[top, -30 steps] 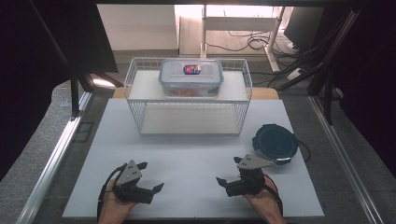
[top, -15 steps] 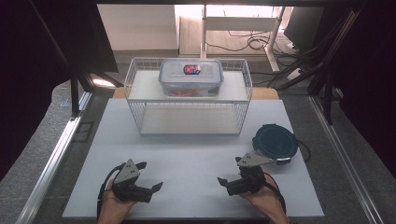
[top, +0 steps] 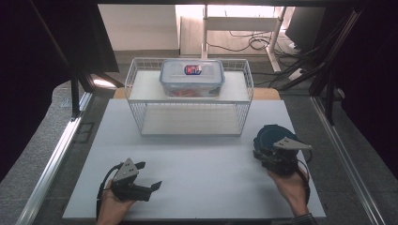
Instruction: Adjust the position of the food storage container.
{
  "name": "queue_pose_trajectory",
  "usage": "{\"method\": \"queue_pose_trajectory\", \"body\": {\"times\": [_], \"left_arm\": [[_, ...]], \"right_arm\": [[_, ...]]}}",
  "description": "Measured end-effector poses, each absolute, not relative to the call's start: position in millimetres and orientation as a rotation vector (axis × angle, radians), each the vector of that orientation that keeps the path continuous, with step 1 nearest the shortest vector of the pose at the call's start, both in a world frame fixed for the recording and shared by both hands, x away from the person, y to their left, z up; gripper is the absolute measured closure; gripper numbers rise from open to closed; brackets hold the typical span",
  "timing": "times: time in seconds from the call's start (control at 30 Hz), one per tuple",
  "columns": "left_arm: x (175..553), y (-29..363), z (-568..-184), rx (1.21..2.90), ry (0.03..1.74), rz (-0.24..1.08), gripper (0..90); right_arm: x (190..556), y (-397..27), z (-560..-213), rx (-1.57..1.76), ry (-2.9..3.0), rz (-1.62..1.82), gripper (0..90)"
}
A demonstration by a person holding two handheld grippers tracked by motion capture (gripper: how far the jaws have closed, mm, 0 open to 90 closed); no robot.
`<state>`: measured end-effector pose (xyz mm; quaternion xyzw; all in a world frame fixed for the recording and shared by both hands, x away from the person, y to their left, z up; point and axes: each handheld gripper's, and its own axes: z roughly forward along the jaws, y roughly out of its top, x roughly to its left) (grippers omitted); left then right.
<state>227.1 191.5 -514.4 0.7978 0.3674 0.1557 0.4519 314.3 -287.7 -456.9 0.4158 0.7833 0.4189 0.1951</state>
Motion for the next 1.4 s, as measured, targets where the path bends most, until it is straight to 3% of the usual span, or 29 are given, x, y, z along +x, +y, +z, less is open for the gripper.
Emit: {"method": "queue_pose_trajectory", "body": {"times": [0.1,0.13,0.7,1.1,1.17,1.2,1.27,1.4], "left_arm": [[228,190,-516,1.982,0.909,0.379,6.7],[228,190,-516,1.988,0.908,0.379,6.7],[231,190,-518,1.993,0.92,0.376,6.7],[232,189,-519,2.003,0.915,0.365,6.8],[232,188,-520,2.007,0.911,0.361,6.8],[232,187,-519,2.01,0.911,0.362,6.8],[231,187,-518,2.014,0.901,0.376,6.8],[229,190,-517,2.011,0.898,0.383,6.8]], "right_arm": [[326,-308,-454,1.197,2.174,1.101,87.6],[328,-312,-454,1.205,2.162,1.079,89.0],[377,-386,-458,1.467,1.921,0.935,89.4],[381,-379,-456,1.465,1.969,0.929,90.0],[384,-376,-463,1.491,2.169,1.285,90.0],[380,-357,-465,1.434,2.151,1.268,90.0],[374,-320,-450,1.218,2.197,0.865,90.0],[383,-310,-444,1.281,2.184,0.91,89.8]]}}
